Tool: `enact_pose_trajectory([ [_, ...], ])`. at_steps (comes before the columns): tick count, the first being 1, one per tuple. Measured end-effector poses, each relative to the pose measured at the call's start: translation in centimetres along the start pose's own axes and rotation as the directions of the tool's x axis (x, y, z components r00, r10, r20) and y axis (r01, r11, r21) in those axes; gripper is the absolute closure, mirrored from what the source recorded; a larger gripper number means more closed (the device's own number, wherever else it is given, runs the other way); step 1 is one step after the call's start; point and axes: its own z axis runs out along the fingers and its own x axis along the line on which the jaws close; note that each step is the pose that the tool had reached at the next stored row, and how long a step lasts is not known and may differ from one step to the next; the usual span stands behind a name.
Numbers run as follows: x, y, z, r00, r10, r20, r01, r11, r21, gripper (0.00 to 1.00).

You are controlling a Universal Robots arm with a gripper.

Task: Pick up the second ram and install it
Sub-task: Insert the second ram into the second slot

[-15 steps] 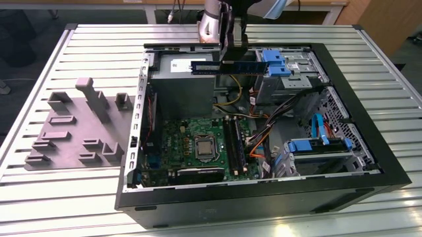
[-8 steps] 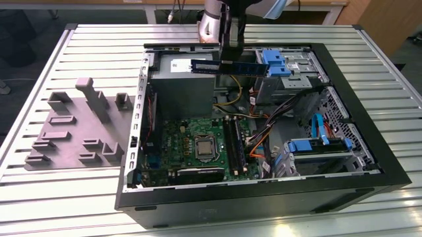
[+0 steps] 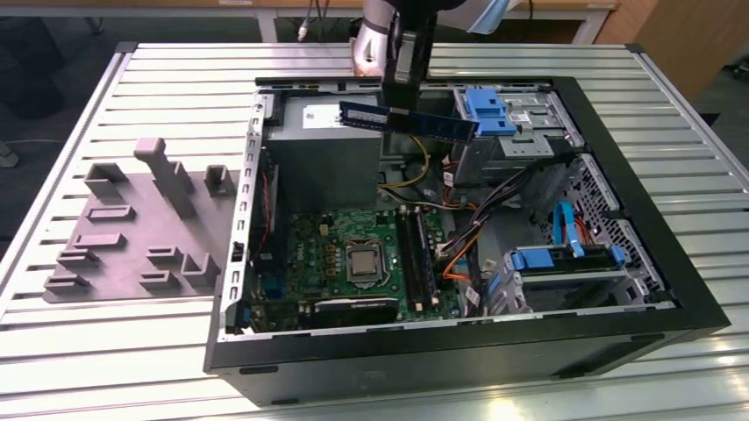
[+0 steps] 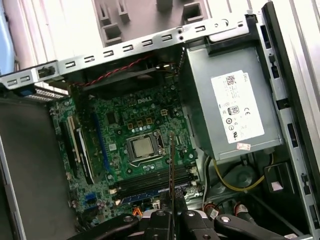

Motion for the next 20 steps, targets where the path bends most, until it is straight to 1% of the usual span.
enact_pose_trajectory([
  [3,0.00,0.00,0.10,0.9985,0.055,0.0002,-0.055,0.9985,-0.0012,0.86],
  [5,0.00,0.00,0.17,0.9959,0.091,0.0004,-0.091,0.9959,-0.0020,0.86],
  [7,-0.01,0.00,0.25,0.9917,0.128,0.0007,-0.128,0.9917,-0.0029,0.86],
  [9,-0.01,-0.01,0.34,0.9865,0.164,0.0012,-0.164,0.9865,-0.0039,0.86],
  [11,-0.01,-0.01,0.42,0.9799,0.199,0.0015,-0.199,0.9799,-0.0049,0.86],
  [13,-0.01,-0.01,0.50,0.9722,0.234,0.0018,-0.234,0.9722,-0.0058,0.86],
  [16,-0.02,-0.01,0.61,0.9578,0.287,0.0018,-0.287,0.9578,-0.0070,0.86],
  [18,-0.02,-0.01,0.68,0.9495,0.314,0.0018,-0.314,0.9495,-0.0073,0.86],
  [20,-0.02,-0.02,0.74,0.9410,0.338,0.0023,-0.338,0.9410,-0.0051,0.86],
])
